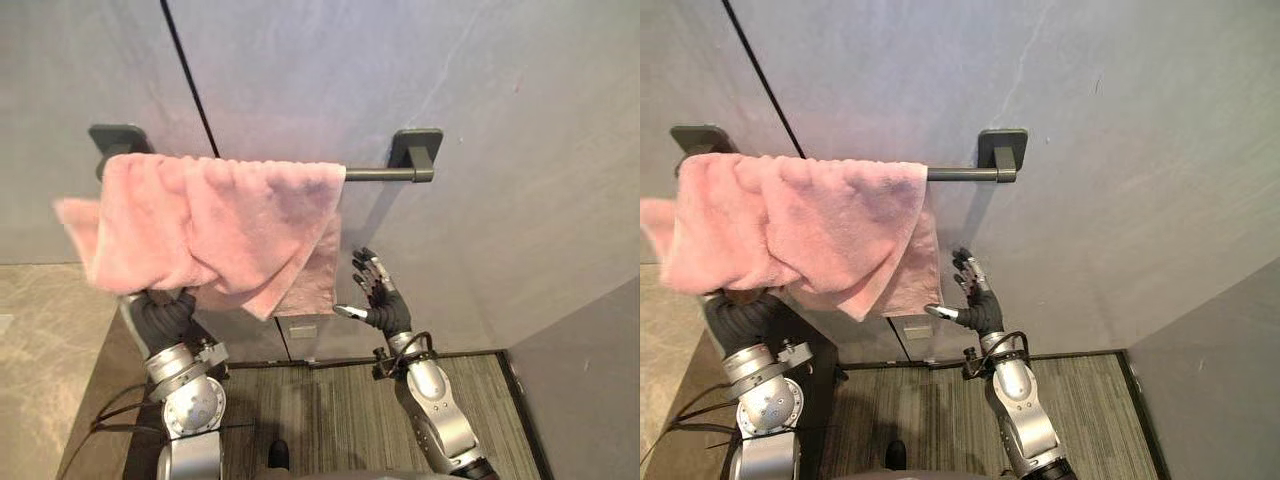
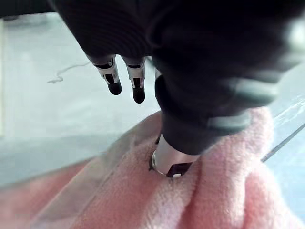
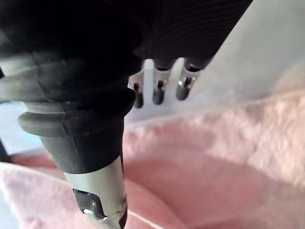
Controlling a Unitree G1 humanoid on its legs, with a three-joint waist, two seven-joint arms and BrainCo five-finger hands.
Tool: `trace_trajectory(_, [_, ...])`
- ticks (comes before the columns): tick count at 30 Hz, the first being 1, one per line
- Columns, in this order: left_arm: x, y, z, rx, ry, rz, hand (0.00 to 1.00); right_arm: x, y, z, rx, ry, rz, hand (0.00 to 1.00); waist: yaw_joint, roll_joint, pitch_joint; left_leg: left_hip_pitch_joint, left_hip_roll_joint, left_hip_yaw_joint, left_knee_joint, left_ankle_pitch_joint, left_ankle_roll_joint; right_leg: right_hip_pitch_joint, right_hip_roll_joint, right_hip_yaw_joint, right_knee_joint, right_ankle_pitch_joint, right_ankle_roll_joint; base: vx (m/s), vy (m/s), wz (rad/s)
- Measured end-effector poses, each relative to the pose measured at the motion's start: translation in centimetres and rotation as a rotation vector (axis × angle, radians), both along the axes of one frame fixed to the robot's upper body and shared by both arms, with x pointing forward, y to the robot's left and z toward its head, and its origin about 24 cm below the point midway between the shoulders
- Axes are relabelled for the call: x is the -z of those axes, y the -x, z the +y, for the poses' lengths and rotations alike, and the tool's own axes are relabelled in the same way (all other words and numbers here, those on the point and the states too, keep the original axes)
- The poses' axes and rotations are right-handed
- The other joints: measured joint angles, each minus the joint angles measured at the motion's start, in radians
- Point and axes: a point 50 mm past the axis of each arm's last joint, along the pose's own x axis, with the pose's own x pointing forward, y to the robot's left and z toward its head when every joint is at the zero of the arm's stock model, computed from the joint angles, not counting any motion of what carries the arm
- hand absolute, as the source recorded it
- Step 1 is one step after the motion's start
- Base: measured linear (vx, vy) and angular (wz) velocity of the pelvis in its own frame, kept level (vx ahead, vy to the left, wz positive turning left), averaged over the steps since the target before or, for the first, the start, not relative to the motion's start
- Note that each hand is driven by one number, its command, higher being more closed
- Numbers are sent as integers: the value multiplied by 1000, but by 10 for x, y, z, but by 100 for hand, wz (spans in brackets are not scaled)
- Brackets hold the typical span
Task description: Organize washtable
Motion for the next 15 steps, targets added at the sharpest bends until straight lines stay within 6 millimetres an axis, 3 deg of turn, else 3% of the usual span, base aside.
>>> trace_trajectory(7, [-23,11,2,-39,-62,-99,0,-22,-8,18,-77,-17,-89,0,4,26,-17,-43,0,-48,-6,27,-1,-31,3,-51,37,-26,-5,-93,-9,22])
trace_trajectory(9, [-30,14,2,-39,-63,-135,0,-37,-15,25,-106,-15,-154,0,24,26,-26,-68,5,-48,-3,35,-6,-62,6,-53,52,-28,-9,-35,-12,6])
trace_trajectory(12, [-29,14,4,-15,-7,-142,0,-44,-18,30,-120,3,-192,0,49,24,-29,-85,3,-49,1,49,-1,-76,3,-55,64,-29,-10,26,-3,3])
trace_trajectory(15, [-28,13,4,25,41,-141,0,-49,-20,33,-120,10,-210,0,49,22,-31,-94,1,-51,1,51,0,-83,0,-59,67,-30,-11,7,1,3])
